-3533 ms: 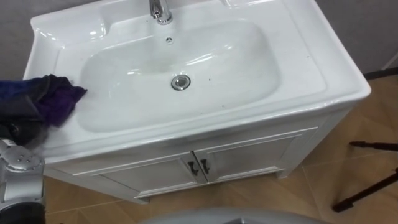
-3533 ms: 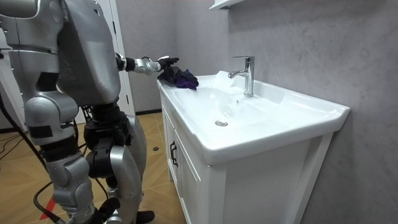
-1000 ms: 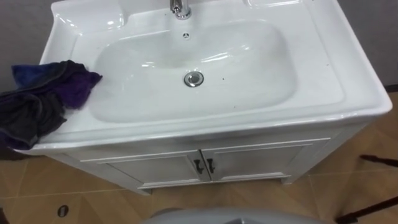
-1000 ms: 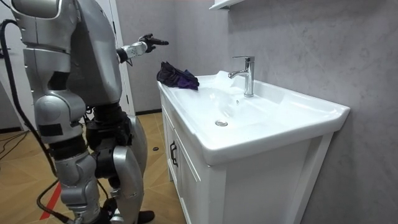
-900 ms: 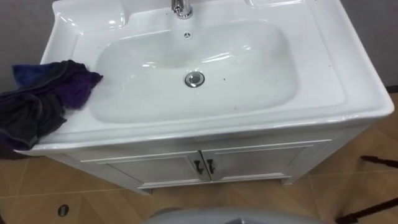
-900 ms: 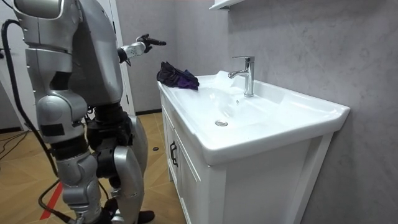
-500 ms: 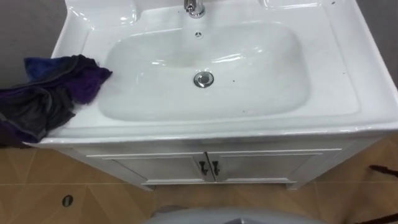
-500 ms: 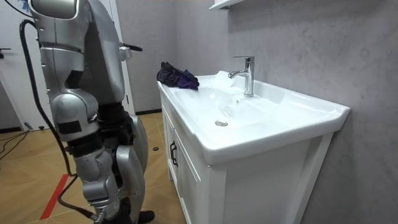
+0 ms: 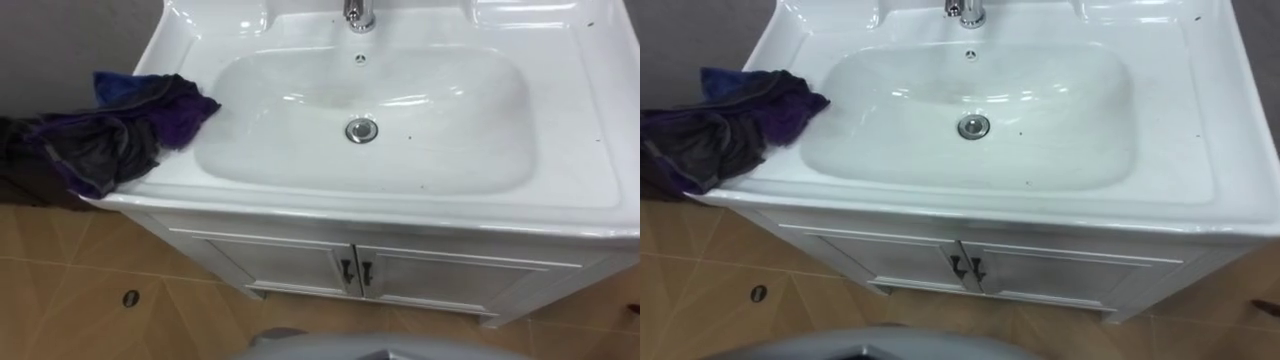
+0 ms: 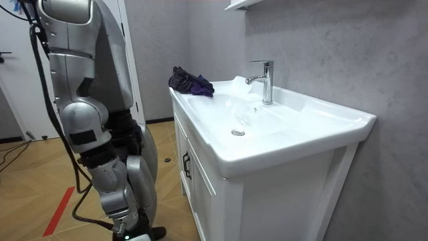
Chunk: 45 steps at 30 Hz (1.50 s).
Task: Wipe basin
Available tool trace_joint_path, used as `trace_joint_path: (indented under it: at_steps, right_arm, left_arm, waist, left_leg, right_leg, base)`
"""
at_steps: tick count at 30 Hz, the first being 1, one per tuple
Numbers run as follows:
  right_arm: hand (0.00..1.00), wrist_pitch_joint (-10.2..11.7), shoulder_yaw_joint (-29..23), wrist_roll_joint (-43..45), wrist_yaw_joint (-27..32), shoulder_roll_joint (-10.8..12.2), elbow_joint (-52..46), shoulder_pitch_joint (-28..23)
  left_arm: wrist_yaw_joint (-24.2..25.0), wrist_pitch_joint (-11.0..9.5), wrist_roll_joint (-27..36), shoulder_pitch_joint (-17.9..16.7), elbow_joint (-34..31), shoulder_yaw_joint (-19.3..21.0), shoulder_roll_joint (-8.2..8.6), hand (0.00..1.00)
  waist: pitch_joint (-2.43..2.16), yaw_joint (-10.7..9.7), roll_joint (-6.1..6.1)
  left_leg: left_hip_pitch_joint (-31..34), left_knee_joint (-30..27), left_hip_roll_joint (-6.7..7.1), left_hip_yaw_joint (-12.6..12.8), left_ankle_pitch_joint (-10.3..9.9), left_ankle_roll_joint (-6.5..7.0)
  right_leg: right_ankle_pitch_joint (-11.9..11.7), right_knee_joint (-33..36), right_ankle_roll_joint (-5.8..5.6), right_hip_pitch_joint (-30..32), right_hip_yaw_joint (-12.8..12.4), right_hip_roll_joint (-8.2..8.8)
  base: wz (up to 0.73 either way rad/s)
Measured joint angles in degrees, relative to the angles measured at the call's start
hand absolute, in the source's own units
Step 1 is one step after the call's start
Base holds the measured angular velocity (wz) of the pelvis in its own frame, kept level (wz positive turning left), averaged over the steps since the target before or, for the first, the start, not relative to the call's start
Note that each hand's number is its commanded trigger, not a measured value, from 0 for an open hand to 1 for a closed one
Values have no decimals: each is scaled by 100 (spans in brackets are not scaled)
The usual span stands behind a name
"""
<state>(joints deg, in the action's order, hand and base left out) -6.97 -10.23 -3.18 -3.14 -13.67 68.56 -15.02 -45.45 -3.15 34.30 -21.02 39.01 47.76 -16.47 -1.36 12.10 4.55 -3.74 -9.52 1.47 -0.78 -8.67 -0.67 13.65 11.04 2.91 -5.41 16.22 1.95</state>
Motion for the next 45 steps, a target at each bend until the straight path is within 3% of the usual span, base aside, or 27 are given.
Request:
trace_joint_path:
  at_steps: [4,7,11,15,21,24,25,29,32,36,42,45]
  right_arm:
    - [0,1,-1,200,-110,22,38,37]
    - [0,13,281,752,-168,48,102,154]
    - [0,67,684,1401,-230,13,205,323]
    - [0,84,1017,1792,-356,-16,316,605]
    - [0,124,1160,1910,-394,34,258,700]
    - [0,123,1241,1939,-397,51,275,706]
    - [0,123,1242,1939,-397,62,276,696]
    - [0,113,1246,1972,-402,151,332,655]
    - [0,92,1281,1997,-400,252,391,656]
    - [0,41,1353,2028,-396,316,540,695]
    - [0,-159,1371,2051,-459,475,707,711]
    - [0,-276,1412,2052,-580,530,755,693]
  left_arm:
    - [312,-4,-105,-168,1093,-519,252,0]
    - [784,5,-517,-357,1934,-1578,548,0]
    - [1401,34,-1242,-254,2570,-2464,612,0]
    - [1871,105,-1900,-69,2619,-2999,613,0]
    - [2325,279,-2782,207,2451,-3510,642,0]
    - [2523,314,-3061,449,2427,-3644,658,0]
    - [2555,316,-3096,486,2429,-3661,661,0]
    - [2820,333,-3505,595,2459,-3686,721,0]
    - [3007,456,-3501,613,2518,-3786,720,0]
    - [3236,655,-3502,722,2535,-4079,756,0]
    - [3396,759,-3512,913,2534,-4125,790,0]
    - [3502,813,-3510,972,2547,-4126,824,0]
  waist:
    - [14,-122,-68]
    - [27,-247,-198]
    - [71,-296,-303]
    - [101,-426,-342]
    - [123,-679,-368]
    - [203,-742,-421]
    - [207,-747,-432]
    - [201,-746,-544]
    - [207,-832,-611]
    - [203,-942,-616]
    - [190,-1057,-612]
    - [151,-1060,-602]
  left_leg:
    - [0,-1,9,-30,-33,52]
    - [2,-17,13,-25,-44,70]
    - [4,-25,-1,51,-46,74]
    - [7,-11,-4,56,-50,78]
    - [-7,-1,8,130,-50,79]
    - [-9,1,4,201,-50,79]
    - [-8,3,2,218,-50,79]
    - [-50,16,2,284,-50,79]
    - [-86,16,2,326,-54,83]
    - [-89,2,-1,377,-86,102]
    - [-95,0,-12,390,-106,107]
    - [-112,1,-12,392,-106,107]
  right_leg:
    - [8,-9,-26,-42,105,14]
    - [1,-15,-42,-65,121,21]
    - [-6,-15,-45,-68,121,20]
    - [-9,-16,-48,-69,132,19]
    - [-15,-42,-59,-81,107,29]
    - [-14,-49,-58,-80,105,33]
    - [-13,-51,-57,-77,97,33]
    - [-8,-60,-57,-60,-58,31]
    - [-9,-82,-58,-92,-135,25]
    - [-19,-132,-73,-137,-180,12]
    - [-18,-127,-75,-130,-167,3]
    - [-20,-122,-77,-127,-177,5]
  base:
    - [14]
    - [2]
    - [0]
    - [0]
    - [-2]
    - [-3]
    - [-9]
    - [-19]
    - [-14]
    - [-3]
    - [2]
    - [-2]
